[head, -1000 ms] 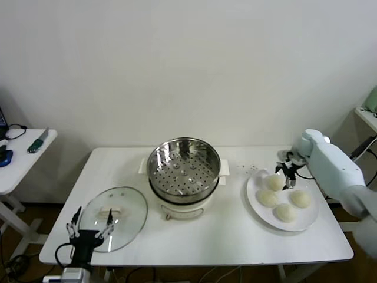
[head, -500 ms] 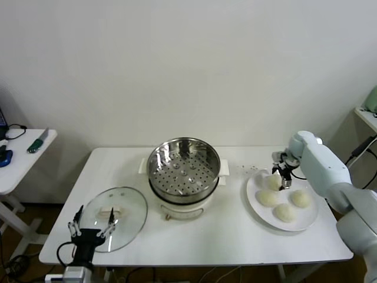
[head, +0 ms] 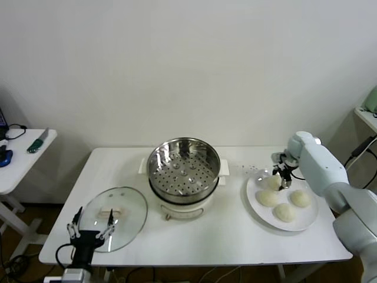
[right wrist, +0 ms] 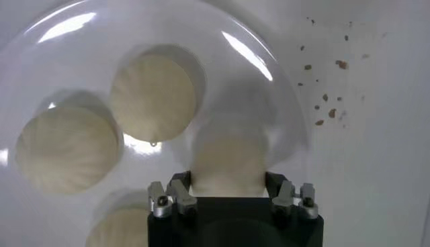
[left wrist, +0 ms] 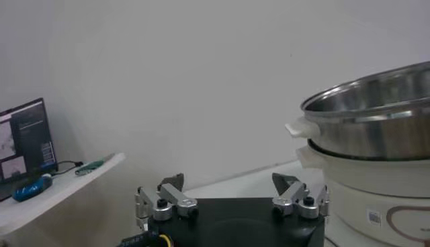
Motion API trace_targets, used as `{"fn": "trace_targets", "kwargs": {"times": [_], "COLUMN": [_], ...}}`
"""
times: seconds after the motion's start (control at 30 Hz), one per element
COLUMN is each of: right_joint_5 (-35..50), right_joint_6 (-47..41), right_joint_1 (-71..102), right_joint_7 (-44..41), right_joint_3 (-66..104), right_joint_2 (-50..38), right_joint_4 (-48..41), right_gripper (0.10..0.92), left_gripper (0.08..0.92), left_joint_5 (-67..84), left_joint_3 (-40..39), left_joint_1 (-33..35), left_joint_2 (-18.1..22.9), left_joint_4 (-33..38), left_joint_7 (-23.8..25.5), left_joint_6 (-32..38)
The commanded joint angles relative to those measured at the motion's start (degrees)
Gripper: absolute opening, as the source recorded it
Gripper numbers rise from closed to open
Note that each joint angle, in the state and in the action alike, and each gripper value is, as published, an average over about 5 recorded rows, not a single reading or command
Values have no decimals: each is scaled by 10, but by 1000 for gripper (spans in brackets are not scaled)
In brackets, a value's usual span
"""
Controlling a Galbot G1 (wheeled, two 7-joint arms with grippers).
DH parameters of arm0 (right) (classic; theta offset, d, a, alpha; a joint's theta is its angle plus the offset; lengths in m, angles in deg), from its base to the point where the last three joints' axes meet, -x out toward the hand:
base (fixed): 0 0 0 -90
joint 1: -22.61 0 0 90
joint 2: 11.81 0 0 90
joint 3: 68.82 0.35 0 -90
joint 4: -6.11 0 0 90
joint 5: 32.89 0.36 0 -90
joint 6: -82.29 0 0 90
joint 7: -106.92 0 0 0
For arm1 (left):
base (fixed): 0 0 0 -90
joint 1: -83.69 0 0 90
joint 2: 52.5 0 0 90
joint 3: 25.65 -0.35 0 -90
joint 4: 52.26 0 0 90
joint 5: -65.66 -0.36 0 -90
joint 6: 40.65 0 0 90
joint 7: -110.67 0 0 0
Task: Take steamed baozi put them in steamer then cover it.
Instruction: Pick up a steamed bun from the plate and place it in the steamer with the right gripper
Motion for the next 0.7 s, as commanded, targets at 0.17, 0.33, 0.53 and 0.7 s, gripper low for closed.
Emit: {"fn": "trace_targets", "kwargs": {"times": [0.17,0.33,0.53,0.7], "right_joint_5": [123,231,348,358], "right_joint_6": [16,37,79,124], "right_joint_1": [-74,-193,-331,-378], "right_joint_7": [-24,-35,-49,-54], "right_joint_3": [-136,-294,-447,-496], "right_joint_2": [-40,-52,-18,30], "right_joint_4": [92,186,247,290], "right_gripper": [704,704,704,708], "left_gripper": [823,823,823,823], "left_joint_5": [1,1,3,6], "left_joint_3": [-1,-1,-2,-5], "left_joint_1": [6,12,27,42], "left_joint_2": [1,1,0,3], "left_joint_4": [8,12,19,19], "left_joint_7": [1,1,1,-1], "left_joint_6": [1,3,7,13]}}
